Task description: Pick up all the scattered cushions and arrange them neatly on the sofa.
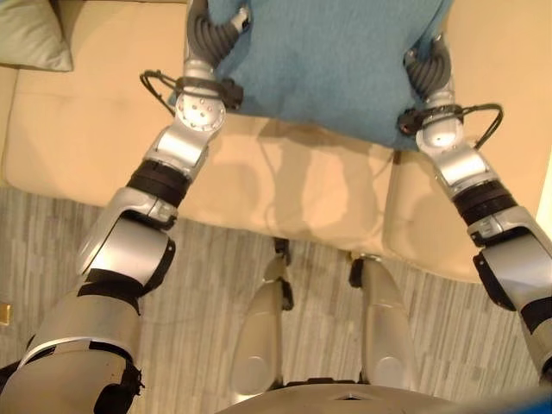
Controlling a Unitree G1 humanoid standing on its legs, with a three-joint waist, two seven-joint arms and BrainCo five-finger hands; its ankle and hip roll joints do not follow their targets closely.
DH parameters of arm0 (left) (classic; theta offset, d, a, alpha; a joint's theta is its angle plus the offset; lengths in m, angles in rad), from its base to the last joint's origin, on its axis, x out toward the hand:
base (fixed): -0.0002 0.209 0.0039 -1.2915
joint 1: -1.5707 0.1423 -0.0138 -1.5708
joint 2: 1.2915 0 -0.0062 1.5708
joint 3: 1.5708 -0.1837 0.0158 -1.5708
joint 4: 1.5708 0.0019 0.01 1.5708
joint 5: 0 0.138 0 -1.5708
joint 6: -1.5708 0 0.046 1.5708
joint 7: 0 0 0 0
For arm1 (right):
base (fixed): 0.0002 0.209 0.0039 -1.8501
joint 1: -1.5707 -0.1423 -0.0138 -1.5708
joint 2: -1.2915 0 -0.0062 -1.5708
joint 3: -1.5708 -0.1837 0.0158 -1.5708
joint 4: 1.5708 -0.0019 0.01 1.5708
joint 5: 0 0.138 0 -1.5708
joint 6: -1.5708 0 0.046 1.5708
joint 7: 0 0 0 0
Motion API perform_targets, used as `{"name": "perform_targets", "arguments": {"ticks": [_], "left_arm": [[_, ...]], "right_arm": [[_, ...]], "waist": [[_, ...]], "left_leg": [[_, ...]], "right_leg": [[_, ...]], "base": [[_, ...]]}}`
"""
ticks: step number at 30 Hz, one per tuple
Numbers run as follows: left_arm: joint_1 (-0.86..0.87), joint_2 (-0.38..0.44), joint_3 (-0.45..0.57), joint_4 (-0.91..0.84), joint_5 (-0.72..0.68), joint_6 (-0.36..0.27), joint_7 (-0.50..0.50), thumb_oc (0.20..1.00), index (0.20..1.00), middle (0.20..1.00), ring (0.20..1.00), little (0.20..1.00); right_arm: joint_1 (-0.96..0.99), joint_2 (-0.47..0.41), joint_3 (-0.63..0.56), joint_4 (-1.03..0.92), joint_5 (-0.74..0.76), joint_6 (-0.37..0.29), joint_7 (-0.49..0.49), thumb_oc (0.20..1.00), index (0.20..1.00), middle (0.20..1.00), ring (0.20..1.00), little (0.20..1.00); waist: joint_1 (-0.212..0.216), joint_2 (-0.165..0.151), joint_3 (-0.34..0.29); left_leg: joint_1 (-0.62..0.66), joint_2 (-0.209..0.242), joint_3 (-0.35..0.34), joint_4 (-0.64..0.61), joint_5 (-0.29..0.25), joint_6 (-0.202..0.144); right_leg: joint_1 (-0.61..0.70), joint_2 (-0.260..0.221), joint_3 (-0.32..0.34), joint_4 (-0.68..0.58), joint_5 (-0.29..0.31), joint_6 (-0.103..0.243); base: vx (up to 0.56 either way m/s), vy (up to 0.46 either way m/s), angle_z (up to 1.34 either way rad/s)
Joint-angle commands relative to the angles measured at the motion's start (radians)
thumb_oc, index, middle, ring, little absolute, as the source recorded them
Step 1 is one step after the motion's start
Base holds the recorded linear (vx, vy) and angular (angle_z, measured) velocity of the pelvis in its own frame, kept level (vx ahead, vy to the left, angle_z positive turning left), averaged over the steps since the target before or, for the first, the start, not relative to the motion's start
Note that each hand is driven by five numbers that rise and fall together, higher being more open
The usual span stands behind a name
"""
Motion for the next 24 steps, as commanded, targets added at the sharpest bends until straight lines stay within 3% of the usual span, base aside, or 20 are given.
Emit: {"name": "perform_targets", "arguments": {"ticks": [1, 3, 5, 6, 9, 12, 14, 15, 16, 17, 18, 19, 24], "left_arm": [[-0.151, -0.009, 0.023, -0.084, 0.124, -0.117, 0.086, 0.2, 0.2, 0.2, 0.2, 0.2], [-0.208, -0.016, 0.014, 0.021, 0.141, -0.097, 0.129, 0.2, 0.2, 0.2, 0.2, 0.2], [-0.235, -0.016, 0.009, 0.051, 0.142, -0.099, 0.135, 0.2, 0.2, 0.2, 0.2, 0.2], [-0.236, -0.015, 0.009, 0.052, 0.141, -0.099, 0.135, 0.2, 0.2, 0.2, 0.2, 0.2], [-0.363, -0.038, -0.018, 0.178, 0.09, -0.086, 0.158, 0.2, 0.2, 0.2, 0.2, 0.2], [-0.43, -0.038, -0.035, 0.247, 0.065, -0.084, 0.149, 0.2, 0.2, 0.2, 0.2, 0.2], [-0.568, -0.042, -0.1, 0.458, -0.021, -0.037, 0.072, 0.222, 0.222, 0.222, 0.222, 0.222], [-0.634, -0.037, -0.127, 0.545, -0.079, -0.027, 0.023, 1.0, 1.0, 1.0, 1.0, 1.0], [-0.67, -0.032, -0.15, 0.594, -0.114, -0.014, -0.021, 1.0, 1.0, 1.0, 1.0, 1.0], [-0.672, -0.022, -0.158, 0.596, -0.118, -0.009, -0.03, 1.0, 1.0, 1.0, 1.0, 1.0], [-0.688, -0.015, -0.171, 0.598, -0.128, -0.008, -0.046, 1.0, 1.0, 1.0, 1.0, 1.0], [-0.689, -0.012, -0.182, 0.598, -0.125, -0.008, -0.053, 1.0, 1.0, 1.0, 1.0, 1.0], [-0.633, 0.032, -0.202, 0.541, -0.064, -0.002, -0.055, 1.0, 1.0, 1.0, 1.0, 1.0]], "right_arm": [[-0.21, 0.067, 0.05, -0.117, -0.182, -0.141, -0.083, 0.2, 0.2, 0.2, 0.2, 0.2], [-0.29, 0.057, 0.086, -0.063, -0.243, -0.123, -0.14, 0.2, 0.2, 0.2, 0.2, 0.2], [-0.318, 0.058, 0.095, -0.036, -0.251, -0.12, -0.156, 0.2, 0.2, 0.2, 0.2, 0.2], [-0.32, 0.058, 0.095, -0.035, -0.251, -0.12, -0.156, 0.2, 0.2, 0.2, 0.2, 0.2], [-0.482, 0.049, 0.165, 0.105, -0.27, -0.068, -0.221, 0.2, 0.2, 0.2, 0.2, 0.2], [-0.547, 0.048, 0.206, 0.17, -0.258, -0.062, -0.223, 0.2, 0.2, 0.2, 0.2, 0.2], [-0.664, 0.051, 0.337, 0.315, -0.186, -0.047, -0.143, 0.2, 0.2, 0.2, 0.2, 0.2], [-0.691, 0.072, 0.361, 0.395, -0.075, -0.055, -0.069, 0.291, 0.291, 0.291, 0.291, 0.291], [-0.686, 0.091, 0.401, 0.448, 0.004, -0.047, 0.006, 0.473, 0.473, 0.473, 0.473, 0.473], [-0.678, 0.097, 0.407, 0.46, 0.025, -0.042, 0.028, 0.57, 0.57, 0.57, 0.57, 0.57], [-0.657, 0.099, 0.431, 0.484, 0.037, -0.033, 0.07, 0.84, 0.84, 0.84, 0.84, 0.84], [-0.64, 0.102, 0.435, 0.489, 0.04, -0.034, 0.086, 1.0, 1.0, 1.0, 1.0, 1.0], [-0.499, 0.113, 0.413, 0.428, -0.001, -0.032, 0.106, 1.0, 1.0, 1.0, 1.0, 1.0]], "waist": [[0.012, -0.034, -0.044], [0.013, -0.035, -0.056], [0.011, -0.038, -0.052], [0.013, -0.035, -0.059], [0.023, -0.04, -0.066], [0.027, -0.038, -0.065], [0.035, -0.035, -0.053], [0.042, -0.029, -0.038], [0.046, -0.03, -0.029], [0.049, -0.031, -0.023], [0.049, -0.032, -0.011], [0.047, -0.033, -0.009], [0.035, -0.027, 0.013]], "left_leg": [[0.021, 0.018, 0.02, 0.115, -0.176, -0.041], [-0.003, 0.028, 0.004, 0.101, -0.184, -0.049], [-0.027, 0.028, 0.011, 0.098, -0.157, -0.045], [-0.017, 0.03, 0.002, 0.094, -0.178, -0.05], [-0.064, 0.045, -0.018, 0.028, -0.123, -0.071], [-0.078, 0.048, -0.024, -0.016, -0.094, -0.078], [-0.111, 0.066, -0.022, -0.081, -0.048, -0.096], [-0.131, 0.072, -0.023, -0.095, -0.037, -0.099], [-0.143, 0.073, -0.026, -0.09, -0.034, -0.102], [-0.145, 0.073, -0.028, -0.087, -0.036, -0.103], [-0.155, 0.074, -0.028, -0.082, -0.033, -0.105], [-0.158, 0.073, -0.029, -0.084, -0.032, -0.106], [-0.143, 0.068, -0.03, -0.071, -0.043, -0.103]], "right_leg": [[0.05, 0.027, 0.057, -0.192, 0.08, 0.117], [0.018, 0.034, 0.065, -0.185, 0.056, 0.13], [-0.007, 0.031, 0.058, -0.185, 0.08, 0.121], [0.0, 0.035, 0.066, -0.182, 0.056, 0.13], [-0.072, 0.04, 0.048, -0.164, 0.04, 0.138], [-0.108, 0.043, 0.041, -0.151, 0.035, 0.138], [-0.175, 0.047, 0.028, -0.138, 0.033, 0.146], [-0.212, 0.047, 0.027, -0.123, 0.038, 0.147], [-0.227, 0.048, 0.023, -0.117, 0.037, 0.144], [-0.231, 0.049, 0.021, -0.113, 0.037, 0.142], [-0.237, 0.048, 0.013, -0.118, 0.043, 0.142], [-0.236, 0.048, 0.014, -0.12, 0.046, 0.14], [-0.219, 0.047, 0.016, -0.134, 0.059, 0.136]], "base": [[0.01, -0.015, -0.1], [0.1, -0.091, -0.08], [0.01, -0.053, -0.01], [0.01, -0.109, 0.01], [0.04, -0.166, 0.01], [0.0, -0.093, 0.15], [0.0, -0.126, 0.16], [-0.01, -0.107, 0.07], [-0.01, -0.067, 0.06], [-0.02, -0.085, 0.07], [-0.01, -0.056, 0.11], [-0.01, -0.033, 0.07], [-0.01, 0.053, 0.02]]}}
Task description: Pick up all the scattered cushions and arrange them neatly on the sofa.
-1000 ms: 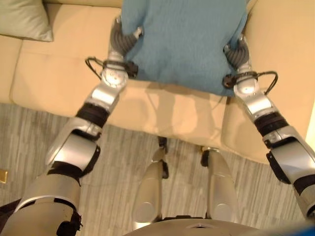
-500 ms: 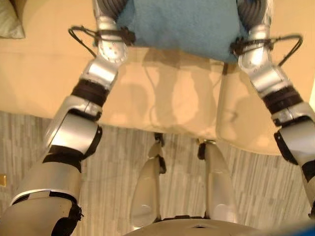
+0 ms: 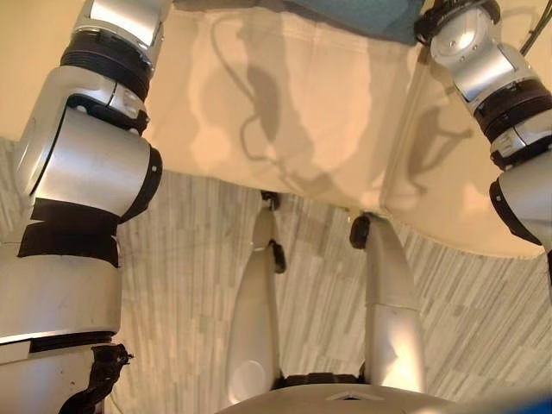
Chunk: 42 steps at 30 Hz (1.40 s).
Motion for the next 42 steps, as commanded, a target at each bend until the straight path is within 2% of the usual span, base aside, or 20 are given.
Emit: {"name": "perform_targets", "arguments": {"ticks": [1, 6, 10, 11, 12, 16, 17, 18, 20, 25, 28, 35, 36, 38, 42], "left_arm": [[-0.048, 0.002, -0.002, -0.037, 0.054, -0.068, 0.013, 1.0, 1.0, 1.0, 1.0, 1.0], [0.062, 0.019, 0.053, -0.115, 0.05, -0.078, 0.018, 1.0, 1.0, 1.0, 1.0, 1.0], [0.25, 0.086, 0.14, -0.266, 0.059, -0.089, 0.018, 1.0, 1.0, 1.0, 1.0, 1.0], [0.255, 0.086, 0.143, -0.271, 0.06, -0.088, 0.019, 1.0, 1.0, 1.0, 1.0, 1.0], [0.303, 0.103, 0.173, -0.306, 0.055, -0.094, 0.018, 1.0, 1.0, 1.0, 1.0, 1.0], [0.625, 0.178, 0.334, -0.441, 0.033, -0.119, -0.037, 1.0, 1.0, 1.0, 1.0, 1.0], [0.629, 0.178, 0.335, -0.443, 0.033, -0.118, -0.037, 1.0, 1.0, 1.0, 1.0, 1.0], [0.789, 0.202, 0.404, -0.539, 0.045, -0.121, -0.062, 1.0, 1.0, 1.0, 1.0, 1.0], [0.967, 0.199, 0.473, -0.591, 0.073, -0.117, -0.104, 1.0, 1.0, 1.0, 1.0, 1.0], [1.181, 0.158, 0.491, -0.632, 0.123, -0.103, -0.204, 1.0, 1.0, 1.0, 1.0, 1.0], [1.245, 0.112, 0.477, -0.649, 0.142, -0.097, -0.243, 1.0, 1.0, 1.0, 1.0, 1.0], [1.257, 0.069, 0.457, -0.663, 0.102, -0.117, -0.269, 1.0, 1.0, 1.0, 1.0, 1.0], [1.261, 0.053, 0.452, -0.664, 0.082, -0.123, -0.273, 1.0, 1.0, 1.0, 1.0, 1.0], [1.264, 0.044, 0.449, -0.662, 0.071, -0.126, -0.274, 1.0, 1.0, 1.0, 1.0, 1.0], [1.281, 0.026, 0.444, -0.682, 0.005, -0.145, -0.291, 1.0, 1.0, 1.0, 1.0, 1.0]], "right_arm": [[-0.023, 0.11, 0.029, -0.021, -0.058, -0.048, 0.043, 1.0, 1.0, 1.0, 1.0, 1.0], [0.02, 0.072, 0.005, -0.086, -0.085, -0.043, 0.039, 1.0, 1.0, 1.0, 1.0, 1.0], [0.091, -0.017, -0.035, -0.213, -0.124, -0.033, 0.05, 1.0, 1.0, 1.0, 1.0, 1.0], [0.093, -0.019, -0.035, -0.216, -0.125, -0.032, 0.049, 1.0, 1.0, 1.0, 1.0, 1.0], [0.11, -0.045, -0.053, -0.238, -0.127, -0.033, 0.052, 1.0, 1.0, 1.0, 1.0, 1.0], [0.281, -0.184, -0.16, -0.419, -0.106, -0.053, 0.106, 1.0, 1.0, 1.0, 1.0, 1.0], [0.284, -0.184, -0.16, -0.421, -0.107, -0.052, 0.106, 1.0, 1.0, 1.0, 1.0, 1.0], [0.395, -0.244, -0.215, -0.517, -0.108, -0.06, 0.14, 1.0, 1.0, 1.0, 1.0, 1.0], [0.549, -0.284, -0.29, -0.574, -0.092, -0.073, 0.187, 1.0, 1.0, 1.0, 1.0, 1.0], [0.796, -0.217, -0.368, -0.59, 0.077, -0.066, 0.333, 1.0, 1.0, 1.0, 1.0, 1.0], [0.849, -0.127, -0.401, -0.557, 0.189, -0.071, 0.372, 1.0, 1.0, 1.0, 1.0, 1.0], [0.765, -0.03, -0.436, -0.44, 0.342, -0.074, 0.36, 1.0, 1.0, 1.0, 1.0, 1.0], [0.709, -0.005, -0.446, -0.381, 0.409, -0.068, 0.36, 1.0, 1.0, 1.0, 1.0, 1.0], [0.683, 0.007, -0.444, -0.353, 0.428, -0.066, 0.358, 1.0, 1.0, 1.0, 1.0, 1.0], [0.524, 0.015, -0.44, -0.206, 0.486, -0.052, 0.354, 1.0, 1.0, 1.0, 1.0, 1.0]], "waist": [[0.023, -0.027, -0.044], [0.025, -0.033, -0.044], [0.032, -0.054, -0.042], [0.03, -0.056, -0.036], [0.033, -0.061, -0.037], [0.037, -0.087, -0.049], [0.037, -0.087, -0.049], [0.038, -0.094, -0.055], [0.04, -0.1, -0.062], [0.04, -0.11, -0.08], [0.044, -0.103, -0.076], [0.053, -0.07, -0.058], [0.058, -0.054, -0.05], [0.061, -0.048, -0.048], [0.088, -0.009, -0.037]], "left_leg": [[0.135, 0.025, 0.023, 0.023, -0.196, -0.048], [0.161, 0.017, 0.024, 0.064, -0.223, -0.045], [0.22, 0.01, 0.024, 0.127, -0.271, -0.037], [0.21, 0.007, 0.03, 0.13, -0.249, -0.032], [0.223, 0.005, 0.031, 0.138, -0.257, -0.032], [0.344, 0.006, 0.047, 0.157, -0.299, -0.028], [0.347, 0.007, 0.047, 0.156, -0.3, -0.028], [0.387, 0.007, 0.052, 0.164, -0.311, -0.024], [0.427, 0.006, 0.059, 0.156, -0.314, -0.021], [0.47, 0.002, 0.066, 0.128, -0.305, -0.016], [0.475, -0.001, 0.07, 0.114, -0.298, -0.012], [0.457, -0.002, 0.078, 0.098, -0.276, -0.017], [0.448, -0.001, 0.081, 0.096, -0.271, -0.019], [0.444, 0.0, 0.081, 0.095, -0.269, -0.019], [0.422, 0.003, 0.084, 0.088, -0.256, -0.02]], "right_leg": [[0.158, 0.035, 0.043, -0.301, 0.071, 0.171], [0.204, 0.029, 0.045, -0.303, 0.067, 0.165], [0.296, 0.022, 0.045, -0.313, 0.066, 0.158], [0.292, 0.018, 0.037, -0.322, 0.095, 0.148], [0.313, 0.015, 0.037, -0.327, 0.097, 0.148], [0.47, 0.012, 0.039, -0.386, 0.108, 0.147], [0.473, 0.012, 0.039, -0.388, 0.109, 0.147], [0.522, 0.009, 0.038, -0.399, 0.109, 0.147], [0.577, 0.004, 0.031, -0.428, 0.116, 0.146], [0.637, 0.003, 0.026, -0.469, 0.131, 0.148], [0.638, 0.005, 0.03, -0.476, 0.136, 0.151], [0.615, 0.012, 0.037, -0.481, 0.137, 0.153], [0.602, 0.012, 0.039, -0.474, 0.135, 0.153], [0.596, 0.013, 0.039, -0.47, 0.134, 0.153], [0.556, 0.014, 0.039, -0.455, 0.13, 0.154]], "base": [[-0.03, 0.076, -0.01], [-0.02, 0.037, -0.01], [-0.03, 0.033, -0.01], [-0.09, 0.037, 0.04], [-0.07, 0.036, 0.06], [0.04, 0.052, -0.03], [0.05, 0.059, -0.1], [0.04, 0.055, -0.04], [0.02, 0.05, 0.06], [-0.01, 0.013, 0.04], [-0.04, 0.008, -0.07], [-0.02, -0.003, -0.01], [0.0, 0.0, 0.0], [0.0, -0.03, -0.06], [0.01, -0.023, -0.03]]}}
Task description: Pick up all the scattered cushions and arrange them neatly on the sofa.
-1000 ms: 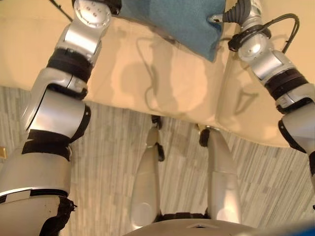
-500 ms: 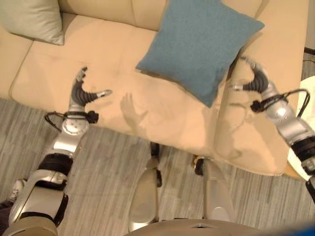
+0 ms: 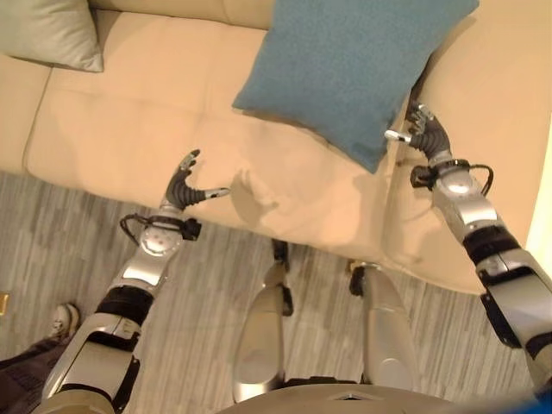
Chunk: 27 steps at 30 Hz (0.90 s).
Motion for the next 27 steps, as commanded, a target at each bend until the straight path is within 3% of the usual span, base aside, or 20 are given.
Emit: {"name": "perform_targets", "arguments": {"ticks": [1, 17, 27], "left_arm": [[-0.024, 0.016, 0.029, -0.053, -0.069, -0.061, -0.014, 1.0, 1.0, 1.0, 1.0, 1.0], [0.093, 0.032, 0.076, -0.247, -0.235, -0.099, -0.131, 1.0, 1.0, 1.0, 1.0, 1.0], [0.171, 0.017, 0.115, -0.29, -0.242, -0.085, -0.142, 1.0, 1.0, 1.0, 1.0, 1.0]], "right_arm": [[-0.111, -0.007, 0.016, 0.046, 0.048, -0.024, -0.003, 1.0, 1.0, 1.0, 1.0, 1.0], [-0.284, -0.07, 0.029, 0.265, 0.054, -0.012, 0.023, 1.0, 1.0, 1.0, 1.0, 1.0], [-0.252, -0.11, 0.012, 0.223, -0.047, -0.029, -0.056, 1.0, 1.0, 1.0, 1.0, 1.0]], "waist": [[0.031, -0.028, -0.009], [0.094, 0.086, -0.016], [0.08, 0.095, -0.013]], "left_leg": [[0.039, -0.007, 0.024, 0.066, -0.151, -0.039], [0.0, -0.012, 0.03, 0.013, -0.115, -0.052], [0.002, -0.009, 0.028, -0.001, -0.111, -0.053]], "right_leg": [[0.091, -0.009, 0.036, -0.299, 0.143, 0.125], [-0.005, -0.016, 0.02, -0.248, 0.118, 0.125], [-0.015, -0.01, 0.011, -0.236, 0.111, 0.121]], "base": [[0.0, 0.0, 0.0], [0.0, -0.007, 0.01], [0.0, -0.003, -0.01]]}}
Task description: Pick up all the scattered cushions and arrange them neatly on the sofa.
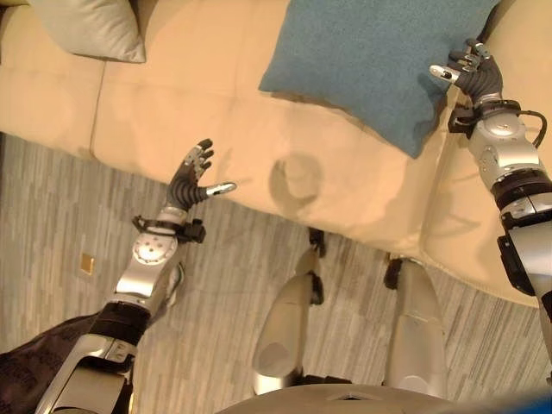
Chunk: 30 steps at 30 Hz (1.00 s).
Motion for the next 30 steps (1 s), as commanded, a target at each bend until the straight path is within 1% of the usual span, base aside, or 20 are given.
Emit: {"name": "perform_targets", "arguments": {"ticks": [1, 2, 6, 8, 10, 13, 14, 18, 27, 28, 30], "left_arm": [[0.014, 0.007, 0.062, -0.016, -0.021, -0.039, 0.008, 1.0, 1.0, 1.0, 1.0, 1.0], [0.033, 0.003, 0.073, -0.024, -0.018, -0.036, 0.01, 1.0, 1.0, 1.0, 1.0, 1.0], [0.054, 0.005, 0.083, -0.042, -0.018, -0.035, 0.007, 1.0, 1.0, 1.0, 1.0, 1.0], [0.061, 0.011, 0.084, -0.054, -0.021, -0.036, 0.008, 1.0, 1.0, 1.0, 1.0, 1.0], [0.041, 0.009, 0.061, -0.037, -0.015, -0.036, 0.013, 1.0, 1.0, 1.0, 1.0, 1.0], [0.035, 0.008, 0.057, -0.038, -0.012, -0.037, 0.017, 1.0, 1.0, 1.0, 1.0, 1.0], [0.026, 0.009, 0.045, -0.049, -0.004, -0.039, 0.025, 1.0, 1.0, 1.0, 1.0, 1.0], [0.022, 0.015, 0.042, -0.068, -0.003, -0.041, 0.026, 1.0, 1.0, 1.0, 1.0, 1.0], [-0.003, 0.027, 0.036, -0.078, -0.012, -0.046, 0.031, 1.0, 1.0, 1.0, 1.0, 1.0], [-0.071, 0.003, -0.005, -0.012, 0.021, -0.026, 0.063, 1.0, 1.0, 1.0, 1.0, 1.0], [-0.154, -0.009, -0.017, 0.033, 0.045, -0.027, 0.094, 1.0, 1.0, 1.0, 1.0, 1.0]], "right_arm": [[-0.002, -0.004, 0.01, -0.023, -0.052, -0.034, -0.047, 1.0, 1.0, 1.0, 1.0, 1.0], [0.012, -0.016, -0.001, -0.046, -0.102, -0.035, -0.082, 1.0, 1.0, 1.0, 1.0, 1.0], [0.029, -0.033, -0.021, -0.059, -0.167, -0.034, -0.128, 1.0, 1.0, 1.0, 1.0, 1.0], [0.024, -0.038, -0.025, -0.039, -0.213, -0.023, -0.151, 1.0, 1.0, 1.0, 1.0, 1.0], [-0.002, -0.027, -0.013, 0.011, -0.23, -0.017, -0.16, 1.0, 1.0, 1.0, 1.0, 1.0], [-0.012, -0.022, -0.007, 0.027, -0.229, -0.017, -0.162, 1.0, 1.0, 1.0, 1.0, 1.0], [-0.049, -0.004, 0.019, 0.068, -0.226, -0.01, -0.151, 1.0, 1.0, 1.0, 1.0, 1.0], [-0.082, 0.011, 0.046, 0.099, -0.218, -0.009, -0.136, 1.0, 1.0, 1.0, 1.0, 1.0], [-0.136, 0.049, 0.098, 0.142, -0.172, -0.001, -0.094, 1.0, 1.0, 1.0, 1.0, 1.0], [-0.151, 0.097, 0.112, 0.142, -0.166, 0.005, -0.091, 1.0, 1.0, 1.0, 1.0, 1.0], [-0.156, 0.118, 0.122, 0.154, -0.165, 0.01, -0.101, 1.0, 1.0, 1.0, 1.0, 1.0]], "waist": [[0.0, -0.05, 0.007], [-0.004, -0.051, 0.008], [-0.011, -0.051, 0.01], [-0.015, -0.047, 0.013], [-0.017, -0.047, 0.02], [-0.017, -0.046, 0.023], [-0.014, -0.044, 0.029], [-0.009, -0.039, 0.034], [0.012, -0.026, 0.033], [0.01, -0.029, 0.035], [0.013, -0.027, 0.035]], "left_leg": [[0.082, 0.006, 0.009, 0.022, -0.142, -0.056], [0.085, 0.007, 0.01, 0.021, -0.145, -0.054], [0.088, 0.005, 0.007, 0.023, -0.151, -0.051], [0.089, 0.004, 0.005, 0.027, -0.156, -0.049], [0.087, 0.002, 0.004, 0.038, -0.161, -0.046], [0.085, 0.001, 0.005, 0.041, -0.163, -0.045], [0.079, 0.0, 0.003, 0.052, -0.168, -0.041], [0.068, -0.003, 0.001, 0.058, -0.169, -0.04], [0.043, -0.007, -0.002, 0.048, -0.157, -0.044], [0.036, -0.009, 0.0, 0.049, -0.157, -0.045], [0.03, -0.009, -0.005, 0.048, -0.157, -0.046]], "right_leg": [[0.111, 0.012, -0.002, -0.301, 0.124, 0.125], [0.113, 0.012, -0.001, -0.303, 0.125, 0.126], [0.112, 0.01, 0.001, -0.297, 0.123, 0.125], [0.111, 0.009, 0.003, -0.292, 0.121, 0.125], [0.105, 0.007, 0.007, -0.282, 0.12, 0.126], [0.103, 0.006, 0.007, -0.28, 0.119, 0.125], [0.097, 0.005, 0.011, -0.272, 0.118, 0.125], [0.088, 0.004, 0.011, -0.269, 0.117, 0.126], [0.056, 0.001, 0.007, -0.261, 0.117, 0.126], [0.049, 0.002, 0.008, -0.26, 0.116, 0.126], [0.042, 0.001, 0.006, -0.257, 0.115, 0.127]], "base": [[0.0, 0.0, 0.0], [0.0, 0.0, 0.0], [0.0, 0.003, 0.01], [-0.01, 0.008, 0.02], [0.0, 0.0, 0.0], [0.0, 0.0, 0.0], [0.0, 0.0, 0.0], [0.0, 0.0, 0.0], [0.0, 0.001, 0.02], [0.0, 0.0, 0.0], [0.01, -0.005, -0.02]]}}
